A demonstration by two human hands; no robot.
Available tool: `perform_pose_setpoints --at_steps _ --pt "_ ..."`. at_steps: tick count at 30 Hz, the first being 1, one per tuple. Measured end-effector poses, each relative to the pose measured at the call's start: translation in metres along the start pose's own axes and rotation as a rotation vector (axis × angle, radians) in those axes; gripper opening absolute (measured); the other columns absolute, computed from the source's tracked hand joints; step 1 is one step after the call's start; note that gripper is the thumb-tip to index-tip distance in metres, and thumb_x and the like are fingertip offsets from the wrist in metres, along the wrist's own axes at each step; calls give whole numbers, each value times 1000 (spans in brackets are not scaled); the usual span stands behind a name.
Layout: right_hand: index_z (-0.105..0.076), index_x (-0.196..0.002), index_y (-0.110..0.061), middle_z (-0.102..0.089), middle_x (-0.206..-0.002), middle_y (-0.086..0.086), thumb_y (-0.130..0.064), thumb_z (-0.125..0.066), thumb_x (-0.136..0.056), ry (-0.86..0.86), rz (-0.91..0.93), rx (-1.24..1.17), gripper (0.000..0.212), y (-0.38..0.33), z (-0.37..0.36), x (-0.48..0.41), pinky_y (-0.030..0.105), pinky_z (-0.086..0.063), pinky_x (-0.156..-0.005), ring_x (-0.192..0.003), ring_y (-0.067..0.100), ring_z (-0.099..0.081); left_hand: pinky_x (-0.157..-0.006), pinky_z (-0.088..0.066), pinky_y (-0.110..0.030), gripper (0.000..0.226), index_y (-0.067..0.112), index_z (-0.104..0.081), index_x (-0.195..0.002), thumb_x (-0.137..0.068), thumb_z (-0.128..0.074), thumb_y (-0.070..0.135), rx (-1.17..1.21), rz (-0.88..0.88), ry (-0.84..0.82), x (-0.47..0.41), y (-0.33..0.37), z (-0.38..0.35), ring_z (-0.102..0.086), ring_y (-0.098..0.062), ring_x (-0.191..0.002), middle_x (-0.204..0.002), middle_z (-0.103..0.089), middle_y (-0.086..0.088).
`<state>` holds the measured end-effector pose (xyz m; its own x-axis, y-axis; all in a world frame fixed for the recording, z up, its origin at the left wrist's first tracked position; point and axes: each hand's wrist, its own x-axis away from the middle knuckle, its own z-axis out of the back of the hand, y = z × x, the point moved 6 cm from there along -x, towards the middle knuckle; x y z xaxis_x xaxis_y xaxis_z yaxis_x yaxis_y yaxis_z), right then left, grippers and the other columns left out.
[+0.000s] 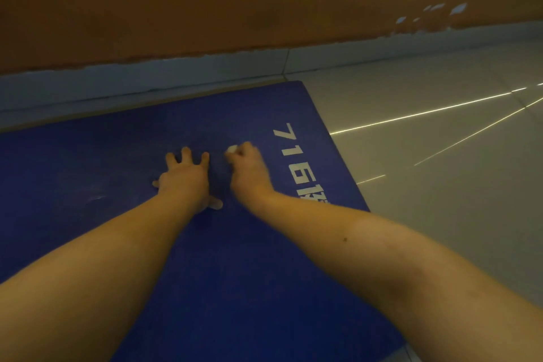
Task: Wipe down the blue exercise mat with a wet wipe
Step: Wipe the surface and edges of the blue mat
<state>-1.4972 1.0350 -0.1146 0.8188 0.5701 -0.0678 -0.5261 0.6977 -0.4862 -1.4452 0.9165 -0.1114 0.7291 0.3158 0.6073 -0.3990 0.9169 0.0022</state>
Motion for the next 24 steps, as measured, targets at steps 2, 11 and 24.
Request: perform_pose_setpoints --at_steps 2,11,24 --pt "-61 -124 -1 -51 -118 20 4 -54 -93 -103 122 12 33 -16 -16 7 36 -39 -88 -107 32 -46 -106 -41 -62 126 37 1 -159 -68 -83 63 -4 11 9 1 1 1 1 -42 -148 -163 8 -5" --pt "-63 -119 -6 -51 -116 10 1 -62 -91 82 -337 188 29 109 64 -27 22 -38 -72 -109 28 -51 -107 -38 -66 128 34 2 -160 -67 -81 66 10 -34 -4 3 1 3 6 -42 -150 -164 12 -5" --pt "-59 -113 -9 -50 -116 2 -14 -52 -99 -53 3 77 17 -38 -15 -21 33 -44 -80 -104 23 -52 -110 -37 -61 114 35 3 -159 -79 -76 58 38 -44 0 7 -2 3 3 -39 -151 -165 8 -3"
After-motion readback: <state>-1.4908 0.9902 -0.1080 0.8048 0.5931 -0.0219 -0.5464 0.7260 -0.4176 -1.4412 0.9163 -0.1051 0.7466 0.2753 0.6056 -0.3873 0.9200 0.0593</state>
